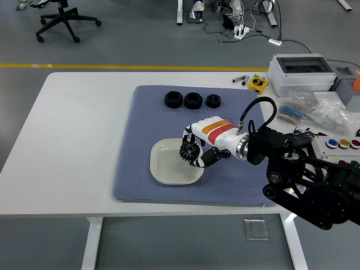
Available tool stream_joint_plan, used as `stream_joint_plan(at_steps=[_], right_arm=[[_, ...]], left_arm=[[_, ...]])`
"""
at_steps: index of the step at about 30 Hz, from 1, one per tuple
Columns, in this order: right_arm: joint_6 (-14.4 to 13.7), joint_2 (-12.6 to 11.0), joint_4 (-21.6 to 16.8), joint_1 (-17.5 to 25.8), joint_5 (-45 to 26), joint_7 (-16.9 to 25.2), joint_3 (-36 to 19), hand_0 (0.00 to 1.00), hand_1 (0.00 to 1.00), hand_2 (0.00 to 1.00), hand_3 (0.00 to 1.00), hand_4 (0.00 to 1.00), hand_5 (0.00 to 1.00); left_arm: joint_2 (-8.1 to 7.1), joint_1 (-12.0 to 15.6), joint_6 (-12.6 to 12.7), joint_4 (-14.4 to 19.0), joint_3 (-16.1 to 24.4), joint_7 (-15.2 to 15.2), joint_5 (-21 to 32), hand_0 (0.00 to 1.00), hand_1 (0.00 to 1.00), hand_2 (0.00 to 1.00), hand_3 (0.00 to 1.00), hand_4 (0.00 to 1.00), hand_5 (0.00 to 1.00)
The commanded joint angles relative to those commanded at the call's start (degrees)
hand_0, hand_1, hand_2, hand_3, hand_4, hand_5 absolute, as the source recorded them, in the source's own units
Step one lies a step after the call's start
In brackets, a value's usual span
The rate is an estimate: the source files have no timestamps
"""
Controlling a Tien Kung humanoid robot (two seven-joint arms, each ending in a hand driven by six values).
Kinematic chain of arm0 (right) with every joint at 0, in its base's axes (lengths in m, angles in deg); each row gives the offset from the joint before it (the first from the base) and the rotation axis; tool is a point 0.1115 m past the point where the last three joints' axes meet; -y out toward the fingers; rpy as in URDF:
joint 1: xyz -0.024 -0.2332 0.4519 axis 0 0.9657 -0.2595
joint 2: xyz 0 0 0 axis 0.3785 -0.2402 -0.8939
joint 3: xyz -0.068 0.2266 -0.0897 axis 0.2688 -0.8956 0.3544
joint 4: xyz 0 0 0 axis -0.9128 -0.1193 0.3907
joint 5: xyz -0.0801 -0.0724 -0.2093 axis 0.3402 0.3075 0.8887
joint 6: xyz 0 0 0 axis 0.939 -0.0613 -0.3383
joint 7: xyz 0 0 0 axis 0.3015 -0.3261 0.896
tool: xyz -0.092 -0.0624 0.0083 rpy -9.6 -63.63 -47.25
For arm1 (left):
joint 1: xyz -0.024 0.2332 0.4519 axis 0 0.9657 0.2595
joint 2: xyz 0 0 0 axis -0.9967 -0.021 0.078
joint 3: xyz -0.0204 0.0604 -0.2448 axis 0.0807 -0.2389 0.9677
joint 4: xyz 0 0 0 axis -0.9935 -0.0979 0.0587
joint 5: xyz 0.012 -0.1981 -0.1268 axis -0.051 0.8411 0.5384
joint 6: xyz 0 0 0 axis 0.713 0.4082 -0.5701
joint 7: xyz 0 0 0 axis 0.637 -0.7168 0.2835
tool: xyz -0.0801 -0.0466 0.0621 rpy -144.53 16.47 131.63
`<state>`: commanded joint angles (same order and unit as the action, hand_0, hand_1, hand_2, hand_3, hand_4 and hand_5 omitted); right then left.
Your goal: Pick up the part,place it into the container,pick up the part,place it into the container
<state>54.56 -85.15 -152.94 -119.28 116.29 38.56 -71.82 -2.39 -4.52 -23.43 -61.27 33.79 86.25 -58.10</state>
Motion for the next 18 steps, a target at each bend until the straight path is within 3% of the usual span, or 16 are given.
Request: stream_joint_plan(at_steps=[2,3,8,9,11,14,15,18], right_arm=[[0.25,1.38,1.89,-0.87,0.44,-0.2,1.05,0.219,0.403,0.478,0.512,0.738,0.19],[0.6,2.02,2.79,-1.26,0.76,-0.45,1.5,0.249,0.431,0.654,0.777,0.998,0.302],[2.99,3.76,4.89,-2.18,2.34,-0.72,2.76,0.249,0.431,0.654,0.777,0.998,0.302],[3.46,3.84,4.9,-2.23,2.61,-0.69,2.88,0.438,0.621,0.817,0.971,0.998,0.404],[4.11,3.95,4.93,-2.32,2.88,-0.65,3.05,0.438,0.621,0.817,0.971,0.998,0.404],[3.82,3.89,4.7,-2.35,3.18,-0.32,2.94,0.438,0.621,0.817,0.971,0.998,0.404],[3.58,3.79,4.51,-2.34,3.24,-0.19,2.85,0.496,0.663,0.85,0.998,0.998,0.421],[1.51,3.09,3.78,-2.15,3.67,0.16,1.98,0.496,0.663,0.85,0.998,0.998,0.421]], left_arm=[[-0.07,-0.14,0.07,0.0,-1.03,0.27,1.18,0.841,0.784,0.819,0.6,0.525,0.802],[-0.09,-0.21,0.1,0.0,-1.42,0.39,1.64,0.841,0.784,0.82,0.599,0.524,0.801],[-0.17,-0.4,0.22,0.0,-2.05,0.61,2.3,0.841,0.784,0.82,0.599,0.524,0.801],[-0.17,-0.41,0.24,0.0,-1.97,0.62,2.26,0.841,0.784,0.819,0.599,0.526,0.8],[-0.17,-0.42,0.26,0.0,-1.87,0.63,2.19,0.841,0.784,0.819,0.599,0.526,0.8],[-0.18,-0.41,0.26,0.0,-1.78,0.56,2.01,0.841,0.784,0.819,0.599,0.526,0.8],[-0.18,-0.38,0.26,0.0,-1.71,0.52,1.91,0.841,0.784,0.819,0.6,0.529,0.799],[-0.17,-0.36,0.26,0.0,-1.52,0.42,1.64,0.841,0.784,0.819,0.6,0.529,0.799]])
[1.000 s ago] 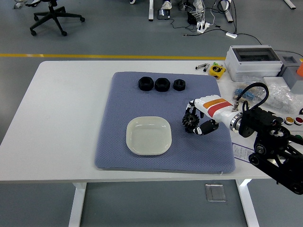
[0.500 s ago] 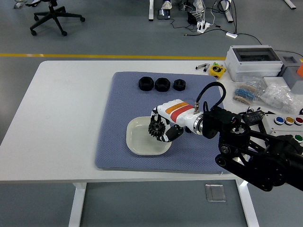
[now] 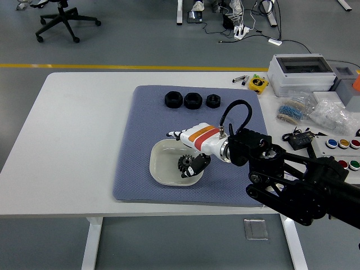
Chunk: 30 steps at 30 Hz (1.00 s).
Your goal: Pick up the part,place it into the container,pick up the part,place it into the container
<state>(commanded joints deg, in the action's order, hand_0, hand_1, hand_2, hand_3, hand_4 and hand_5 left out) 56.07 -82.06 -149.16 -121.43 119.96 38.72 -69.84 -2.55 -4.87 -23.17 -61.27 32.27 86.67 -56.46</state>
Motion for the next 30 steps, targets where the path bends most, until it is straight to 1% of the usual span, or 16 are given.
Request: stream_joint_plan(at_steps=[2,3,6,8,9,11,14,15,20,21,26,27,30], right_arm=[[-1.11,-0.57,-0.27,0.16,0.28,0.04,-1.01,0.496,0.663,0.85,0.998,0.998,0.421],[-1.74,-0.96,-0.29,0.22,0.51,0.08,-1.69,0.499,0.651,0.823,0.917,0.998,0.414],[-2.64,-2.02,0.37,0.3,0.94,0.53,-3.4,0.499,0.651,0.823,0.917,0.998,0.414],[-3.04,-2.68,1.79,0.22,0.81,0.9,-4.12,0.499,0.651,0.823,0.917,0.998,0.414],[-2.99,-2.85,2.23,0.17,0.67,0.94,-4.2,0.56,0.666,0.762,0.802,0.998,0.368],[-2.69,-3.38,4.24,0.01,-0.04,1.39,-3.69,0.56,0.666,0.762,0.802,0.998,0.368],[-2.83,-3.57,6.72,0.27,-0.76,2.17,-2.63,0.56,0.666,0.762,0.802,0.998,0.368],[-3.0,-3.58,7.58,0.47,-1.04,2.43,-2.16,0.585,0.663,0.734,0.781,0.998,0.32],[-4.44,-3.4,9.9,1.37,-2.21,3.1,-0.48,0.585,0.663,0.734,0.781,0.998,0.32],[-4.83,-3.33,10.28,1.51,-2.44,3.3,-0.15,0.566,0.641,0.709,0.766,0.942,0.274],[-6.95,-3.14,11.82,1.85,-3.26,4.13,0.76,0.566,0.641,0.709,0.766,0.942,0.274],[-7.27,-3.18,12.23,1.91,-3.31,4.25,0.94,0.54,0.619,0.642,0.598,0.788,0.244],[-7.58,-3.23,13.17,1.96,-3.56,4.32,1.36,0.54,0.619,0.642,0.598,0.788,0.244]], left_arm=[[0.02,0.0,0.01,0.0,0.05,-0.02,-0.03,0.841,0.784,0.819,0.6,0.529,0.799],[0.0,0.01,-0.02,0.0,0.08,-0.03,-0.07,0.841,0.784,0.819,0.601,0.528,0.797],[-0.03,-0.01,-0.05,0.0,0.34,-0.09,-0.4,0.841,0.784,0.819,0.601,0.528,0.797],[-0.03,-0.01,-0.07,0.0,0.53,-0.1,-0.54,0.841,0.784,0.819,0.601,0.528,0.797],[-0.04,0.0,-0.07,0.0,0.61,-0.12,-0.63,0.84,0.783,0.819,0.599,0.528,0.797],[-0.03,0.03,-0.06,0.0,1.11,-0.24,-1.16,0.84,0.783,0.819,0.599,0.528,0.797],[0.02,0.08,-0.02,0.0,1.42,-0.34,-1.48,0.84,0.783,0.819,0.599,0.528,0.797],[0.05,0.09,0.0,0.0,1.51,-0.39,-1.61,0.84,0.782,0.818,0.599,0.527,0.796],[0.22,0.15,0.07,0.0,2.25,-0.64,-2.47,0.84,0.782,0.818,0.599,0.527,0.796],[0.25,0.17,0.07,0.0,2.4,-0.71,-2.69,0.84,0.783,0.818,0.6,0.527,0.796],[0.34,0.19,0.1,0.0,2.93,-1.0,-3.48,0.84,0.783,0.818,0.6,0.527,0.796],[0.34,0.18,0.08,0.0,2.89,-1.01,-3.46,0.84,0.786,0.82,0.601,0.527,0.796],[0.35,0.17,0.08,0.0,3.05,-1.06,-3.65,0.84,0.786,0.82,0.601,0.527,0.796]])
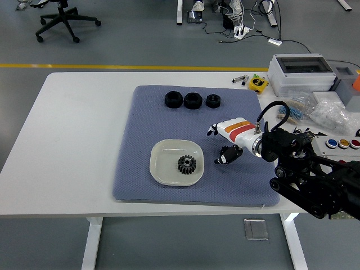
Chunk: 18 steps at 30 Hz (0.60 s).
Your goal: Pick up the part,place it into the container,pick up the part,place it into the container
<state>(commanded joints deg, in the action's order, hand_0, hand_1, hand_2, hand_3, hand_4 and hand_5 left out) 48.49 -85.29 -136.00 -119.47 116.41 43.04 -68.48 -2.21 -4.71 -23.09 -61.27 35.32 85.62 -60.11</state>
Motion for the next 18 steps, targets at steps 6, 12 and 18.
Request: stream_joint_plan(at_steps=[6,12,18], right_arm=[[-0.36,0.07,1.54,0.13,-0.41,0.12,0.94,0.528,0.6,0.613,0.571,0.756,0.256],[0.29,-0.17,2.58,0.39,-0.38,-0.23,1.08,0.524,0.594,0.608,0.565,0.746,0.268],[1.09,-0.55,2.34,0.58,-1.14,-0.41,0.93,0.519,0.591,0.605,0.567,0.746,0.266]], left_arm=[[0.02,-0.07,-0.01,0.0,-0.04,-0.08,-0.14,0.84,0.785,0.821,0.6,0.525,0.794],[0.03,-0.19,-0.04,0.0,-0.38,-0.02,0.18,0.84,0.785,0.821,0.6,0.524,0.795],[0.05,-0.22,-0.05,0.0,-0.49,0.03,0.33,0.84,0.787,0.821,0.598,0.523,0.797]])
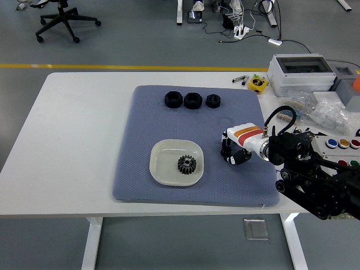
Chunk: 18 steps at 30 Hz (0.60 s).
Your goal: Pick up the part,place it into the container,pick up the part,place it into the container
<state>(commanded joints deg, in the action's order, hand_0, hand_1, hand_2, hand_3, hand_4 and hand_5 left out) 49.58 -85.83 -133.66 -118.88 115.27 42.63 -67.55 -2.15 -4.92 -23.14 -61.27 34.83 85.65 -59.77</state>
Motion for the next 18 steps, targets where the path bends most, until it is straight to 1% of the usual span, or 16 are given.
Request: stream_joint_plan(at_steps=[2,3,8,9,14,15,18], right_arm=[[0.32,-0.06,-0.03,0.05,-0.33,0.0,-0.01,0.519,0.591,0.605,0.567,0.746,0.266],[0.45,-0.1,-0.03,0.08,-0.44,0.01,-0.02,0.492,0.587,0.608,0.572,0.752,0.26],[0.68,-0.28,-0.05,0.2,-0.7,0.18,-0.1,0.492,0.587,0.608,0.572,0.752,0.26],[0.69,-0.29,-0.05,0.19,-0.71,0.19,-0.11,0.418,0.518,0.587,0.57,0.745,0.257],[0.79,-0.26,-0.1,0.14,-0.93,0.33,-0.13,0.418,0.518,0.587,0.57,0.745,0.257],[0.82,-0.27,-0.12,0.15,-1.03,0.38,-0.09,0.294,0.442,0.507,0.504,0.712,0.26],[0.9,-0.33,-0.14,0.18,-1.33,0.5,-0.02,0.294,0.442,0.507,0.504,0.712,0.26]], left_arm=[[-0.03,-0.01,-0.02,0.0,-0.21,0.04,0.2,0.84,0.787,0.821,0.598,0.523,0.797],[-0.05,-0.01,-0.04,0.0,-0.32,0.07,0.31,0.84,0.788,0.821,0.598,0.524,0.799],[-0.05,-0.06,-0.02,0.0,-0.19,0.07,0.23,0.84,0.788,0.821,0.598,0.524,0.799],[-0.05,-0.06,-0.02,0.0,-0.19,0.07,0.22,0.84,0.788,0.822,0.598,0.523,0.801],[-0.03,-0.08,0.0,0.0,-0.2,0.04,0.2,0.84,0.788,0.822,0.598,0.523,0.801],[-0.03,-0.08,0.0,0.0,-0.24,0.05,0.22,0.84,0.788,0.823,0.598,0.523,0.802],[-0.02,-0.08,0.0,0.0,-0.23,0.06,0.22,0.84,0.788,0.823,0.598,0.523,0.802]])
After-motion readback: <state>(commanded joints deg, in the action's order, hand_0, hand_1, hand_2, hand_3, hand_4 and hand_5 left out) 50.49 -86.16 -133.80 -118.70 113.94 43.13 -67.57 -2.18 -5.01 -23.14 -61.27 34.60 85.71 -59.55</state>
